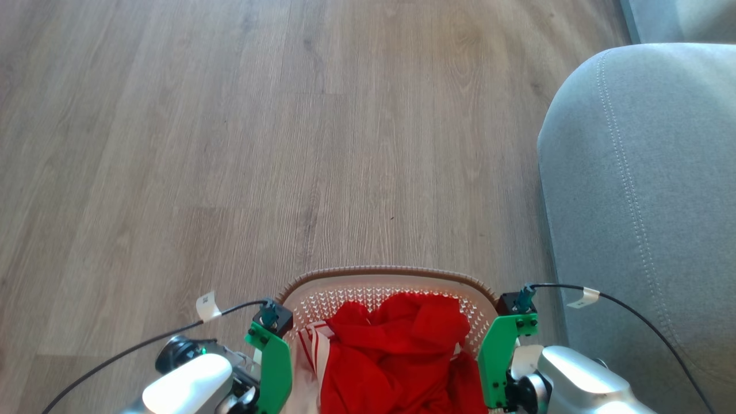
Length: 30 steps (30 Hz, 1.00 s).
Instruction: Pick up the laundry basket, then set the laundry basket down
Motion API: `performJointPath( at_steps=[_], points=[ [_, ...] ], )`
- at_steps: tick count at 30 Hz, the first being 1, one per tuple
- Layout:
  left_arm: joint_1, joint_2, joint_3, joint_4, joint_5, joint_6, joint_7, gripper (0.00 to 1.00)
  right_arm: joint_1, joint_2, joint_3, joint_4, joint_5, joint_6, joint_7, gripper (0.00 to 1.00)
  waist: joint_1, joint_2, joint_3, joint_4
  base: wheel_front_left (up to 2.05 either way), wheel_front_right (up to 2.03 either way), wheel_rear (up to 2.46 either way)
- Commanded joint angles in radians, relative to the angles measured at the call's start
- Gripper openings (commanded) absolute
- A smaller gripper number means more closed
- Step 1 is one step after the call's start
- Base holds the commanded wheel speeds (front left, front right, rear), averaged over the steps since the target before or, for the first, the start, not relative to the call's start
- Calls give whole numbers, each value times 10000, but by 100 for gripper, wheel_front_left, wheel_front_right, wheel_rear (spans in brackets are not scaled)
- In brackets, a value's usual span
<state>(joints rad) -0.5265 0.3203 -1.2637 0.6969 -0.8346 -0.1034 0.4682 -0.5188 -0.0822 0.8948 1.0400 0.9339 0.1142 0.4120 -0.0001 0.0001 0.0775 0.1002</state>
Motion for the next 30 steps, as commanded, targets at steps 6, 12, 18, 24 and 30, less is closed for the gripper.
performJointPath(
  at_steps=[6,12,18,24,30],
  points=[
    [140,72,-165,-709,354,-85,298,0,-375,320,-27,-801,-151,165,-303,0,1,-1,-46,34,0,0,0],
    [213,128,-165,-844,343,-25,354,0,-331,320,-79,-793,-207,165,-243,0,1,-1,-114,35,0,0,0],
    [240,200,-165,-995,347,38,446,0,-303,320,-142,-856,-271,165,-224,0,1,-1,-123,21,0,0,0],
    [247,251,-165,-1111,340,75,491,0,-299,320,-224,-894,-355,165,-222,0,1,-1,-101,17,0,0,0],
    [275,277,-165,-1166,338,104,499,0,-259,320,-298,-936,-415,165,-203,0,1,-1,-128,24,0,0,0]
  ],
)
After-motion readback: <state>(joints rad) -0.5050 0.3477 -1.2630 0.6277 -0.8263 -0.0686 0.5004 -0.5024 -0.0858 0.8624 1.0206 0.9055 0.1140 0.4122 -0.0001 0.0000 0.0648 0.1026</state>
